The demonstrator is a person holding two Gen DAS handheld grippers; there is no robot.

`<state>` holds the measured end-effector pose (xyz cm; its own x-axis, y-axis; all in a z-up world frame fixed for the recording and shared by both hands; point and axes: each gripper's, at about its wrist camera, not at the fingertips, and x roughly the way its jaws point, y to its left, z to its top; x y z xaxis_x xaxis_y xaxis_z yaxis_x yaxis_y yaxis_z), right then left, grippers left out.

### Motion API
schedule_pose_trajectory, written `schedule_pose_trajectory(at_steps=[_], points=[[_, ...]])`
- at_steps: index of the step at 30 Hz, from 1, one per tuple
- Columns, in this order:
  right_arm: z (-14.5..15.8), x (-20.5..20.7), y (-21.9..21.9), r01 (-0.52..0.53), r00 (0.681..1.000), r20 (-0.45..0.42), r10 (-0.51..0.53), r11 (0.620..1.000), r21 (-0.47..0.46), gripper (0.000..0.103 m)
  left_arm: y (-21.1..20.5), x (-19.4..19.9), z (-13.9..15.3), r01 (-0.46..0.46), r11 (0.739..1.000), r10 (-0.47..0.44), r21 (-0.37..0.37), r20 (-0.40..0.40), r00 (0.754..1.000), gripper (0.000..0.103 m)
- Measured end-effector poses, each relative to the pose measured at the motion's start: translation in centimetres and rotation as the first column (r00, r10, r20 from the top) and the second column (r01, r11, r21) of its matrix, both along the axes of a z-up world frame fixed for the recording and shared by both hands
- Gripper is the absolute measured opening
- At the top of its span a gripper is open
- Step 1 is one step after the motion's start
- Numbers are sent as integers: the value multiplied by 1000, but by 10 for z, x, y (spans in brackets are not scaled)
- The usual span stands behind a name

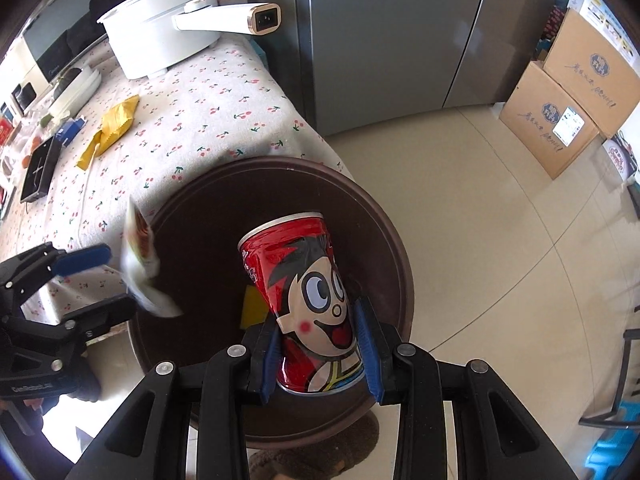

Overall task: Collect trash
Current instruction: 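Open the left tool and then the right tool to drop wrapper and can into the bin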

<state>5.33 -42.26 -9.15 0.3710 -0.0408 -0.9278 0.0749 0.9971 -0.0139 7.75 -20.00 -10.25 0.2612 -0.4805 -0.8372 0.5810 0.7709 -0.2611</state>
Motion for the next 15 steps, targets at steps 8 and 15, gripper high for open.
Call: schedule_pose_trajectory(at_steps=[8, 15], points=[[-22, 11, 17, -55, 994, -95, 60, 997, 54, 35, 64, -2, 21, -68, 992, 61, 103, 72, 996, 79], [-54, 24, 43, -104, 961, -241, 133, 986, 129, 37, 146, -3, 26, -219, 967, 200, 127, 149, 968, 84]])
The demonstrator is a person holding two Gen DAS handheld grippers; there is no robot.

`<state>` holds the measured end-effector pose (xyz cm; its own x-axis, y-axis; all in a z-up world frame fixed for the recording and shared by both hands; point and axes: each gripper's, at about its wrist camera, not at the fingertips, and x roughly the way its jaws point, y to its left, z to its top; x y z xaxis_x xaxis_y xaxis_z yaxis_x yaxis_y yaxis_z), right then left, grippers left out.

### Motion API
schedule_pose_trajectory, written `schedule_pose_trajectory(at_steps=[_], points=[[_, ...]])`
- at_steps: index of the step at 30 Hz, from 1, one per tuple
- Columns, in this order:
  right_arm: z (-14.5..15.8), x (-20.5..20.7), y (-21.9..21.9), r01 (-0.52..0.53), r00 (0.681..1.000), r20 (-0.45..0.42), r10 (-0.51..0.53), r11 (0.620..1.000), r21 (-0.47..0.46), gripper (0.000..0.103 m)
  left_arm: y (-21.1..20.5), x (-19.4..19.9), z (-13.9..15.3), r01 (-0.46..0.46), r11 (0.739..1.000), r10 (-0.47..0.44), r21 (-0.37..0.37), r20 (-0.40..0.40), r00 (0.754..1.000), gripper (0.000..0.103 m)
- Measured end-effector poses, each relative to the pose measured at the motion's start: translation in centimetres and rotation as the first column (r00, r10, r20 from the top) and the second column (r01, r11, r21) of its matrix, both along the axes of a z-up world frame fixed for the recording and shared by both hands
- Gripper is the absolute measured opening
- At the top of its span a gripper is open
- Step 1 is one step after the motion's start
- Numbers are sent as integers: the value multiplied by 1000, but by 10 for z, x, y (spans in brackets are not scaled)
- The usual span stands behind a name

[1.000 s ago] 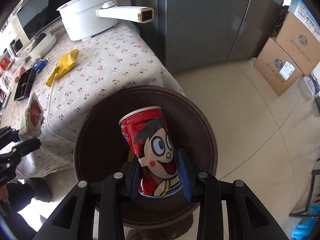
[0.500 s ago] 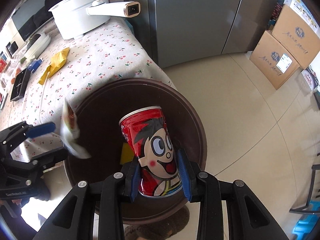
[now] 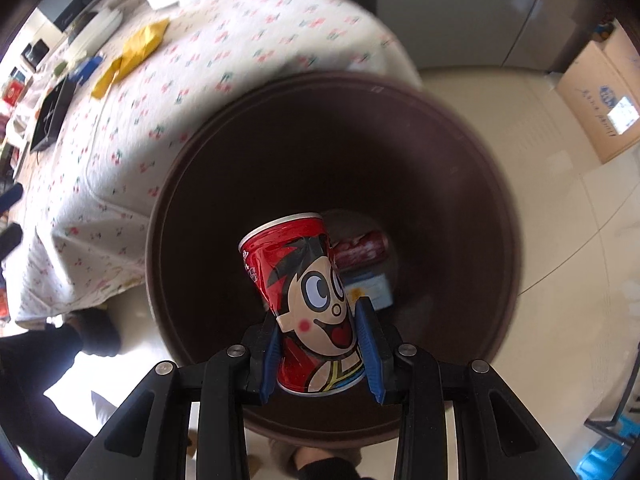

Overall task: Collect trash
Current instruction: 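Open the left tool and then the right tool to drop wrapper and can into the bin, then grasp the black plastic tray by its rim with the left tool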

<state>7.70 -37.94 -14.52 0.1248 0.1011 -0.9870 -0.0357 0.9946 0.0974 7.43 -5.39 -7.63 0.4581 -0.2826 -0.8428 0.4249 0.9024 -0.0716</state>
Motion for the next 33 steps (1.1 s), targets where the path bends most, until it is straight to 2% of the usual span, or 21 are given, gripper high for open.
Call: schedule_pose_trajectory(at_steps=[1, 2, 4, 9, 17, 25, 29, 33], points=[[-1, 1, 3, 0, 1000, -11, 0, 1000, 7, 40, 6, 6, -2, -25, 1000, 25, -3, -17, 1000, 84], [0, 2, 4, 3, 1000, -11, -3, 1000, 9, 49, 12, 10, -1, -51, 999, 50, -8, -30, 998, 84], [6, 4, 6, 14, 1000, 6, -14, 1000, 7, 58, 24, 12, 3, -89, 996, 88, -16, -20, 996, 84], [22, 12, 15, 32, 999, 41, -33, 999, 16, 60, 48, 9, 8, -141, 990, 141, 21, 18, 990, 84], [49, 23, 50, 0, 994, 107, 2, 1000, -22, 70, 86, 14, 6, -236, 972, 236, 22, -21, 971, 85], [66, 51, 97, -33, 986, 162, 41, 998, -56, 75, 133, 36, 7, -361, 932, 361, 8, -61, 930, 91], [70, 71, 116, -36, 983, 176, 45, 998, -54, 75, 154, 61, 3, -421, 907, 420, 4, -89, 903, 91], [73, 91, 137, -35, 982, 184, 39, 999, -28, 76, 162, 90, -2, -449, 894, 447, -5, -96, 890, 91]])
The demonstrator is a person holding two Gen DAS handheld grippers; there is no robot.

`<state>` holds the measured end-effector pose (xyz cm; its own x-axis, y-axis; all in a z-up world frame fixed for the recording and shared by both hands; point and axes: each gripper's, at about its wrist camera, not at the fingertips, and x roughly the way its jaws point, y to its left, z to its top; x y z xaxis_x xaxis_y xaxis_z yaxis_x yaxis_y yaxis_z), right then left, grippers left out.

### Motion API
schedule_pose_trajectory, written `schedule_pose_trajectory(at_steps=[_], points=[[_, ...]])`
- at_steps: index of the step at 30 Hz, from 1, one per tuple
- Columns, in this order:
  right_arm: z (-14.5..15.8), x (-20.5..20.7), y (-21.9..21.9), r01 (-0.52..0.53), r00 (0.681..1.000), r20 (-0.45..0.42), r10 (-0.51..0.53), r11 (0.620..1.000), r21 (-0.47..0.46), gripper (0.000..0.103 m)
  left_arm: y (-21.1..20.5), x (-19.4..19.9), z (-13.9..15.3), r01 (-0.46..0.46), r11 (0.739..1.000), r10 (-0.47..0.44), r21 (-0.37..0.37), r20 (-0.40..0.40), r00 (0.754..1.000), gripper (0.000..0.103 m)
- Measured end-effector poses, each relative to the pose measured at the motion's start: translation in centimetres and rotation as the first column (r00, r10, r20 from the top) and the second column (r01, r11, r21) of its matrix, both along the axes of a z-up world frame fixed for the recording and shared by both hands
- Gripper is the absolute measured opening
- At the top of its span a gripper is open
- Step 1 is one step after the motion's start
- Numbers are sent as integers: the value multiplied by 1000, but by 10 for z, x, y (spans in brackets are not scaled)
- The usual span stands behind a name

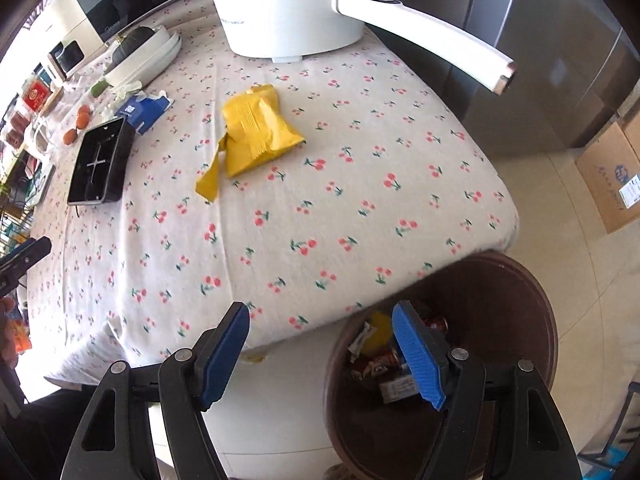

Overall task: Collect trash
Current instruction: 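Grasp the black plastic tray by its rim with the left tool, then grasp the white tissue with the right tool while the left tool holds the tray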

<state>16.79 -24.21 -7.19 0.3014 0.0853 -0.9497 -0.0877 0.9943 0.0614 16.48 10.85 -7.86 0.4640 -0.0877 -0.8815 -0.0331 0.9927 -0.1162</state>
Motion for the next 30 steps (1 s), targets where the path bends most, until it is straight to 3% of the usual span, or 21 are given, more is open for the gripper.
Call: schedule_pose_trajectory(at_steps=[5, 8, 14, 16, 18, 21, 25, 30], points=[[1, 22, 24, -4, 1000, 0, 4, 1000, 23, 76, 9, 34, -14, -43, 998, 43, -36, 1, 999, 91], [-1, 33, 36, -9, 1000, -10, 9, 1000, 25, 76, 7, 51, -26, -55, 998, 55, -20, -6, 998, 90], [-9, 43, 46, -15, 999, -28, 16, 1000, 14, 76, 8, 70, -39, -65, 998, 65, -2, 11, 998, 79], [-11, 44, 47, -16, 999, -30, 17, 1000, 4, 76, 5, 72, -39, -46, 999, 46, 27, 20, 999, 66], [-14, 45, 49, -16, 999, -32, 16, 1000, -7, 76, 4, 72, -36, -25, 999, 25, 20, 21, 999, 60], [-13, 44, 51, -8, 1000, -24, 8, 1000, -16, 76, 11, 65, -28, -38, 999, 39, -20, 20, 999, 58], [-6, 41, 60, -8, 1000, 5, 8, 1000, -18, 76, 36, 44, -6, -84, 990, 88, -115, 28, 996, 58], [5, 47, 92, -31, 998, 59, 31, 1000, 4, 76, 80, 12, 25, -152, 974, 166, -171, 74, 983, 58]])
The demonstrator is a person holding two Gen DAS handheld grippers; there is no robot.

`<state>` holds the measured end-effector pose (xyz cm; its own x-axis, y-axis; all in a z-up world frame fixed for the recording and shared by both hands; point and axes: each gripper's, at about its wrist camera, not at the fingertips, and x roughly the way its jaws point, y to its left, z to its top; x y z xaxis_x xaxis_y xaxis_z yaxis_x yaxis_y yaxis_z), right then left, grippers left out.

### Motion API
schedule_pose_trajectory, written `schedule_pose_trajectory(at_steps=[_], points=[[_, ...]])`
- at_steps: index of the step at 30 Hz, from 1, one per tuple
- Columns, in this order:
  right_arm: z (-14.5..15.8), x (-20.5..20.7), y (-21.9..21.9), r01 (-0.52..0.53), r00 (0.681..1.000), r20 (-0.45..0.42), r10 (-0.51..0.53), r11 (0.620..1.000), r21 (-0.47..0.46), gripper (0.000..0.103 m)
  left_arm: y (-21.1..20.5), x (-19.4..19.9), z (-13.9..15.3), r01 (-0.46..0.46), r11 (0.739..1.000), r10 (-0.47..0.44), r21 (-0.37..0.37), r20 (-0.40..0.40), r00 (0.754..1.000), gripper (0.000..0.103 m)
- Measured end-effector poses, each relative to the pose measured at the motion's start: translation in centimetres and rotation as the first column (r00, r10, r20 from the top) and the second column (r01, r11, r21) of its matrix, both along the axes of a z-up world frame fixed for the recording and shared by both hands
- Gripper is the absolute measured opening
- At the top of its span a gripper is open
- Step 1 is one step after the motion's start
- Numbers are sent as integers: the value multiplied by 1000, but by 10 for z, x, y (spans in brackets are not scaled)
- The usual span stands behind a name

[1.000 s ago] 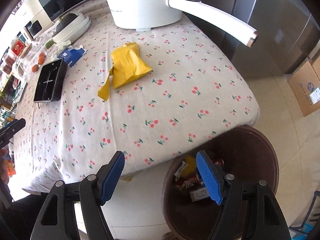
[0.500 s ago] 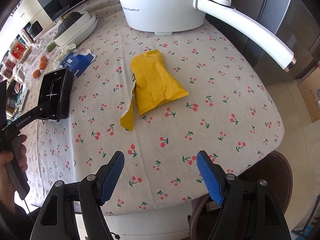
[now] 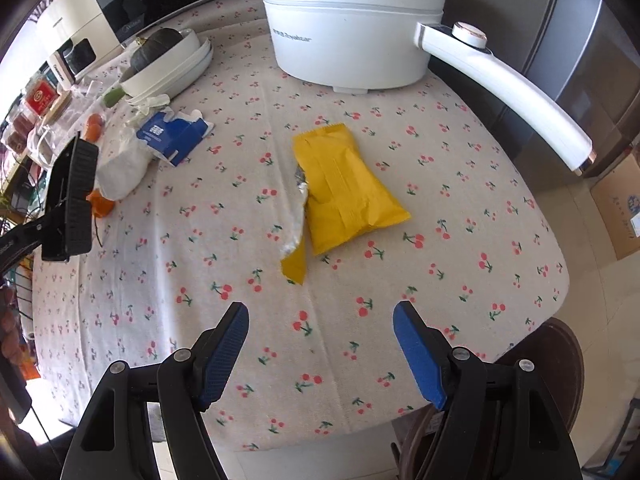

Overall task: Collect trash
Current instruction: 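Grasp the white tissue with the right tool while the left tool holds the tray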

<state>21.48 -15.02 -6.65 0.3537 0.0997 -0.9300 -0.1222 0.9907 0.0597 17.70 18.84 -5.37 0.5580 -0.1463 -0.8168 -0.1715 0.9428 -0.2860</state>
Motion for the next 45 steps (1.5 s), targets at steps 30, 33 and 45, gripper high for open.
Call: schedule_pose_trajectory(at_steps=[30, 33, 45], points=[[-65, 126, 228, -99, 995, 36, 96, 988, 115, 17, 74, -21, -9, -189, 982, 186, -23, -92, 978, 59], [-58, 117, 226, -137, 990, 41, 134, 986, 96, 13, 68, -22, -8, -175, 985, 173, -12, -88, 981, 59], [-7, 41, 129, -155, 987, 47, 152, 984, 85, 12, 20, -44, 11, -78, 996, 77, -54, -26, 997, 59]])
